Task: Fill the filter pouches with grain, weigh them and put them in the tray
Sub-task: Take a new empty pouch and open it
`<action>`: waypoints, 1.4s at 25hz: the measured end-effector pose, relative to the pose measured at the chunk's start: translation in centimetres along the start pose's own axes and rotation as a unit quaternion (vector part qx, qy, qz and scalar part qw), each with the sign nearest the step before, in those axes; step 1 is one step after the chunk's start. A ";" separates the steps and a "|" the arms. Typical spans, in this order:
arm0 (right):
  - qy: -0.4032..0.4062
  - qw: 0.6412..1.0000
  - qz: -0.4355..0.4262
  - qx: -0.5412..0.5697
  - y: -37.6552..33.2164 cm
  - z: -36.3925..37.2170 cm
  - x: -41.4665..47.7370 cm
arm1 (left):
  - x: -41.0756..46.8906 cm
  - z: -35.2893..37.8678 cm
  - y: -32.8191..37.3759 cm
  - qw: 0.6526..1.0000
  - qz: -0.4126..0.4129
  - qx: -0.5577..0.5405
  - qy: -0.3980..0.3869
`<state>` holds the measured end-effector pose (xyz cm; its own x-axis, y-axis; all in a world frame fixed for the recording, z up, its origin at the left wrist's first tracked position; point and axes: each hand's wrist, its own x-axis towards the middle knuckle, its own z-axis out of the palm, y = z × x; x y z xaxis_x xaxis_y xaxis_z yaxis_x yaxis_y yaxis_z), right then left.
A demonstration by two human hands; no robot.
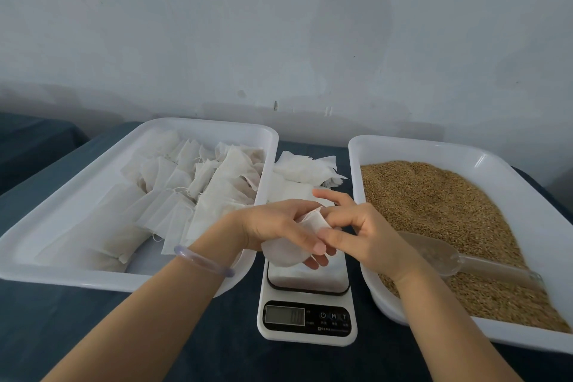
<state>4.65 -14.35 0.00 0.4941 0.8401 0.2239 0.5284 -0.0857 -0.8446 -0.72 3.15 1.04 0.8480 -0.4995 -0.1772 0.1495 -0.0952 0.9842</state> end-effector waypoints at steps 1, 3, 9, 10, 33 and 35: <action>0.000 1.000 -0.005 -0.009 0.0 0.0 0.0 | 0.0 0.0 0.0 1.000 -0.003 0.002 0.003; 0.004 1.000 -0.014 -0.025 0.0 0.0 0.1 | 0.1 0.1 0.0 1.000 -0.011 0.001 0.000; 0.006 0.999 -0.027 -0.024 -0.3 -0.2 0.0 | 0.3 -0.1 -0.2 0.999 -0.032 0.014 0.009; 0.010 0.999 -0.029 -0.030 -0.2 -0.2 -0.1 | 0.3 -0.1 -0.3 0.999 -0.034 0.017 0.011; 0.006 0.846 0.409 -0.341 5.1 -12.6 -10.6 | 0.0 0.0 -1.1 0.994 0.000 0.037 0.099; -0.004 0.840 0.398 -0.369 5.4 -12.8 -10.3 | 0.0 0.1 -1.1 0.994 -0.007 0.009 0.112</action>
<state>11.19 -30.33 -0.62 0.8905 0.3633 -0.2741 0.3187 -0.9277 -0.1944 -0.92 3.19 -0.07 0.9383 -0.2941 -0.1822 0.1537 -0.1174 0.9811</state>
